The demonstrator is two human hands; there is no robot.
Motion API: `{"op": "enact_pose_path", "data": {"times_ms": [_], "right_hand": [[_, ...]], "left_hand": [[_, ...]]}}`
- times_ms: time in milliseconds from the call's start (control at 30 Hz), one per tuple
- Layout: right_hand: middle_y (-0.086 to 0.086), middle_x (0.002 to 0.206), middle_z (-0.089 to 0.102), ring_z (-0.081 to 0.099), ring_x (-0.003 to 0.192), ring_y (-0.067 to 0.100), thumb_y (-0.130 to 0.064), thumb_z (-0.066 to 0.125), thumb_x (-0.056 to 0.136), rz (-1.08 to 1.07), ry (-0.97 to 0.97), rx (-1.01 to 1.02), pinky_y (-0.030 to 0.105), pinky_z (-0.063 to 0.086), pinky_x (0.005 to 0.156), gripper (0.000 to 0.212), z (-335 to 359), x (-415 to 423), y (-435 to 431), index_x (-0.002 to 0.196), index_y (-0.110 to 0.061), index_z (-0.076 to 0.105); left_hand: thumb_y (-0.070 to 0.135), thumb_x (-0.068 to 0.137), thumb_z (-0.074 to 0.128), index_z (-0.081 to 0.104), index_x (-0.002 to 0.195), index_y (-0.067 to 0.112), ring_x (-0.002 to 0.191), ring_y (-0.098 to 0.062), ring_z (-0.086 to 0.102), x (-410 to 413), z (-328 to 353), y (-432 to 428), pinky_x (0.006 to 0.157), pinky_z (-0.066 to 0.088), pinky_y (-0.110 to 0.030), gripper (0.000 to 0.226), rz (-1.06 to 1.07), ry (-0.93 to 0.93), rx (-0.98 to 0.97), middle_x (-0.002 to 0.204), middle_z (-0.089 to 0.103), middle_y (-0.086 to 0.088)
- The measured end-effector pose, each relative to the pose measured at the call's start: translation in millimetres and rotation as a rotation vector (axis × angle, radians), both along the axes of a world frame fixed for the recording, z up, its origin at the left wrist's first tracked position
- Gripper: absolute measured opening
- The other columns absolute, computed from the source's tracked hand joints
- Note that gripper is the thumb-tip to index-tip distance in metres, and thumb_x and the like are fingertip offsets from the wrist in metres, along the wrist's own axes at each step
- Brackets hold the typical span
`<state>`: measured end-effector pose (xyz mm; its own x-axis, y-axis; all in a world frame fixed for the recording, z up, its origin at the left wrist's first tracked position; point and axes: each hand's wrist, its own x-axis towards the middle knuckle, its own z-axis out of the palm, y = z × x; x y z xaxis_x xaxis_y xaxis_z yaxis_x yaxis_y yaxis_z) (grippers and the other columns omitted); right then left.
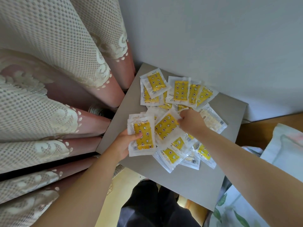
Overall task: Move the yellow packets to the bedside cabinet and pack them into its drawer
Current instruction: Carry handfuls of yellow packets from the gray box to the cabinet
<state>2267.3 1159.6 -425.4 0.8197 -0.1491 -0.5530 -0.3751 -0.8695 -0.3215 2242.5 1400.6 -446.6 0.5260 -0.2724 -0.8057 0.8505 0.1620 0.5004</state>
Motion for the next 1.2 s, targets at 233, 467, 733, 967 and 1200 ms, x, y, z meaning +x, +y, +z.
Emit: {"op": "enact_pose_path", "data": {"times_ms": [233,467,733,967,1200], "right_hand": [[0.011,0.114,0.053,0.049,0.109,0.03,-0.027,0.07,0.081,-0.046,-0.04,-0.059,0.038,0.047,0.085,0.048,-11.6,-13.1,30.2,0.121,-0.008,0.051],[0.009,0.124,0.053,0.046,0.12,0.029,-0.046,0.08,0.069,0.032,0.16,-0.211,0.04,0.041,0.094,0.074,-11.8,-1.9,40.1,0.125,-0.011,0.045],[0.009,0.114,0.051,0.05,0.11,0.027,-0.022,0.072,0.077,-0.023,0.097,-0.127,0.034,0.047,0.082,0.042,-7.6,-0.4,39.1,0.116,-0.01,0.059],[0.009,0.091,0.061,0.062,0.086,0.028,-0.007,0.065,0.085,-0.488,0.086,0.449,0.039,0.056,0.074,0.025,-0.5,-12.4,23.0,0.11,-0.009,0.064],[0.004,0.093,0.059,0.053,0.065,0.012,-0.001,0.069,0.083,-0.627,0.141,0.63,0.016,0.043,0.048,0.04,8.0,-12.0,-6.2,0.12,-0.013,0.062]], "left_hand": [[-0.006,0.086,0.059,0.061,0.114,0.011,0.095,-0.028,0.069,-9.4,-3.0,-8.0,0.079,0.058,-0.042,0.032,-0.001,-0.019,0.086,0.109,0.07,-0.013],[-0.006,0.084,0.064,0.063,0.11,0.01,0.089,-0.025,0.07,-12.7,-5.0,-10.7,0.075,0.058,-0.039,0.031,-0.034,-0.035,0.186,0.104,0.071,-0.011],[-0.006,0.082,0.067,0.065,0.105,0.013,0.087,-0.024,0.069,-14.8,-5.0,-13.9,0.081,0.056,-0.041,0.029,-0.059,-0.074,0.276,0.102,0.071,-0.01],[-0.005,0.081,0.068,0.064,0.1,0.016,0.091,-0.026,0.068,-10.8,2.2,-19.6,0.084,0.055,-0.04,0.029,-0.111,-0.119,0.284,0.106,0.07,-0.01],[-0.007,0.085,0.063,0.063,0.106,0.015,0.09,-0.019,0.069,-1.2,18.5,-25.7,0.084,0.056,-0.036,0.031,-0.321,-0.095,0.099,0.1,0.071,-0.004]]}}
